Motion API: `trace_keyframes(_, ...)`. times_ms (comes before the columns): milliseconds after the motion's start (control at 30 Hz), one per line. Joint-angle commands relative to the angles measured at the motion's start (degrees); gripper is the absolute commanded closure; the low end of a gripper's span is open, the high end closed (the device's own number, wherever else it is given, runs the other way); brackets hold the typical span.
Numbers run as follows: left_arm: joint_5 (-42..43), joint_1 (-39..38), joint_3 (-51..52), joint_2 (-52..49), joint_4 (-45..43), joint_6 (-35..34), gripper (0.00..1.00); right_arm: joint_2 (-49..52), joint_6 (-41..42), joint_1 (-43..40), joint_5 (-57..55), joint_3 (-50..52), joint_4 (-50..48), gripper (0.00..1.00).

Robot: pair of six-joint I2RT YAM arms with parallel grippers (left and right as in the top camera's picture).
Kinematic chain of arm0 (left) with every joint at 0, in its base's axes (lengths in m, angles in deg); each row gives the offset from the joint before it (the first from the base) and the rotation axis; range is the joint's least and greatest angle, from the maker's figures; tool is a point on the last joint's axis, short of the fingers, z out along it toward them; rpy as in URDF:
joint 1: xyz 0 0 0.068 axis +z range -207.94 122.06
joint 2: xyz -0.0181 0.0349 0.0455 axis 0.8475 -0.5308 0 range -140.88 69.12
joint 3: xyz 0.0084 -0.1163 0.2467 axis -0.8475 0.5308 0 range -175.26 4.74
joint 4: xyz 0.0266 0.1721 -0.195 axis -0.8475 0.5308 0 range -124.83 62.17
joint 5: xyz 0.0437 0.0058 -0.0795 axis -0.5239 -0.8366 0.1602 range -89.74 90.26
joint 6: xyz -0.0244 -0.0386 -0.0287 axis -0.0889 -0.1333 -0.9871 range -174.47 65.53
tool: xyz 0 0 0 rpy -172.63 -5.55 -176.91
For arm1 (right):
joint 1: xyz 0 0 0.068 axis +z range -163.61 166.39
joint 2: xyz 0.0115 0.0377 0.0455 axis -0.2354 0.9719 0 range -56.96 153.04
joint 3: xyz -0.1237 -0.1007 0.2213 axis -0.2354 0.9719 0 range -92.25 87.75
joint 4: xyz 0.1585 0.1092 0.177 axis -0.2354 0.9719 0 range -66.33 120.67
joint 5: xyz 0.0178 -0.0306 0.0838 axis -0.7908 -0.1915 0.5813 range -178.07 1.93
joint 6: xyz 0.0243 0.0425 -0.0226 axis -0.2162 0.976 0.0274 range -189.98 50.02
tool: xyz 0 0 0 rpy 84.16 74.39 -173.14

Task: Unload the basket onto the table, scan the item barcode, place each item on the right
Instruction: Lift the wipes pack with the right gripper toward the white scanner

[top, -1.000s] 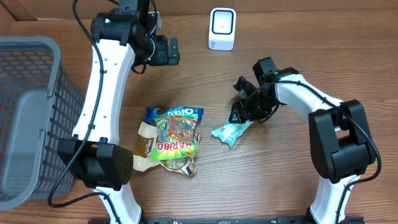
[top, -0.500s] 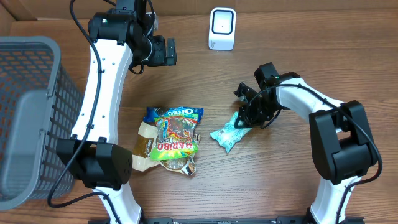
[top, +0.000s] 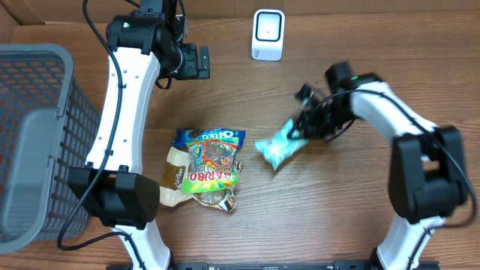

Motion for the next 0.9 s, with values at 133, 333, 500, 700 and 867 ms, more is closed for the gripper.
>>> trace_keyframes(133, -2.27, 0.02, -0.98, 0.09, 0.11, -0.55, 0.00, -18.47, 4.85, -0.20, -1.77, -10.25, -2.58, 0.96)
trace_keyframes(333, -6.01, 0.22, -0.98, 0.09, -0.33, -0.74, 0.00, -26.16, 13.64, -0.13, -10.97, -10.73, -8.07, 0.96)
trace_keyframes(500, -6.08, 1.97, -0.98, 0.09, -0.17, -1.01, 0.01, -28.00, 15.37, -0.13, -13.11, -10.73, -9.18, 0.96)
trace_keyframes(700, -5.90, 4.68, -0.98, 0.09, 0.28, -0.98, 0.00, -28.00, 16.61, -0.13, -13.14, -10.73, -10.01, 0.96)
trace_keyframes(867, -5.90, 5.11, -0.98, 0.09, 0.22, -0.98, 0.00, -27.23, 18.27, 0.79, -18.05, -10.69, -12.04, 0.96)
